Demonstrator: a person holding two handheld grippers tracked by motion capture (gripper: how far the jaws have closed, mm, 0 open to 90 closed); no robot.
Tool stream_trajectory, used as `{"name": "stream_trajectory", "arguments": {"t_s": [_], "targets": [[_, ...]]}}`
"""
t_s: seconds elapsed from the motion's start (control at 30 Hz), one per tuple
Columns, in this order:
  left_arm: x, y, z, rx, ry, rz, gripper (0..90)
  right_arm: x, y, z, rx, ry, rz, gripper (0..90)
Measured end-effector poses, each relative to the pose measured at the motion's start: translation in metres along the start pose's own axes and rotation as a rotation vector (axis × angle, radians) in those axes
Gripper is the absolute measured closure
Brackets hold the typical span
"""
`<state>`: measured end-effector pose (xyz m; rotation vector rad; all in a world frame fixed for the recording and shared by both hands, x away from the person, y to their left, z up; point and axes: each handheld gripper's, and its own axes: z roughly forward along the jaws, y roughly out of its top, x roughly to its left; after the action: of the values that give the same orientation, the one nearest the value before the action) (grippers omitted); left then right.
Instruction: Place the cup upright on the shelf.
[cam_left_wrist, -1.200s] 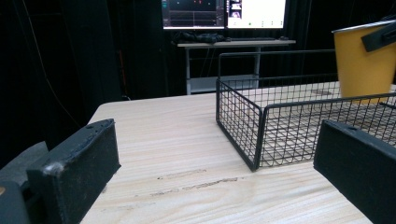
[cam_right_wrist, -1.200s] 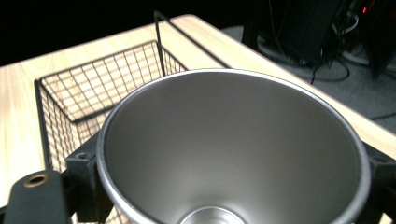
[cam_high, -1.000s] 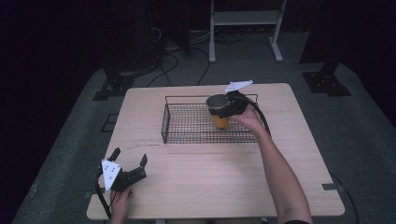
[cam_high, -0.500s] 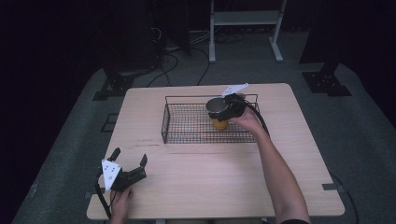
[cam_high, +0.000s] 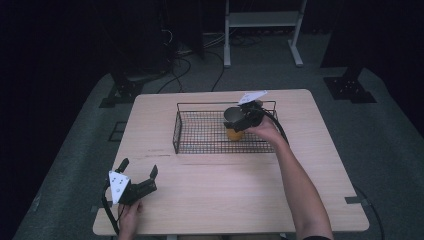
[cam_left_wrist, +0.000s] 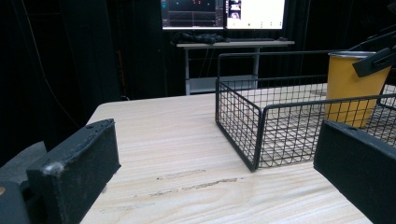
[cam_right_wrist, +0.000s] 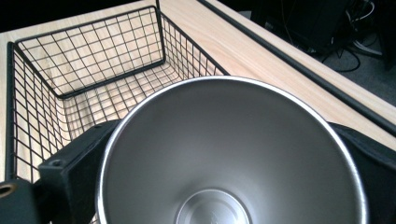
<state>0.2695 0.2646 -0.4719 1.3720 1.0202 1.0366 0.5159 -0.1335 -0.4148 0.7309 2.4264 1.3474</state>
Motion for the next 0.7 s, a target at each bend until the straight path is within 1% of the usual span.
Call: {"name": "stream_trajectory", "arguments": {"t_s": [0.17, 0.4, 0.7], "targets": [[-0.0002, 0.0000, 0.0001, -0.001, 0.000, -0.001, 0.0, 0.0021, 0.0009, -0.0007, -0.005, 0.001, -0.002, 1.3], [-0.0002, 0.0000, 0.0002, 0.000, 0.000, -0.001, 0.0, 0.0018, 0.0012, -0.0028, -0.007, 0.009, 0.011, 1.2], [-0.0003, 0.0000, 0.0005, 0.000, 0.003, -0.001, 0.0, 0.0020, 0.0040, -0.0080, -0.036, 0.008, 0.018, 1.2]]}}
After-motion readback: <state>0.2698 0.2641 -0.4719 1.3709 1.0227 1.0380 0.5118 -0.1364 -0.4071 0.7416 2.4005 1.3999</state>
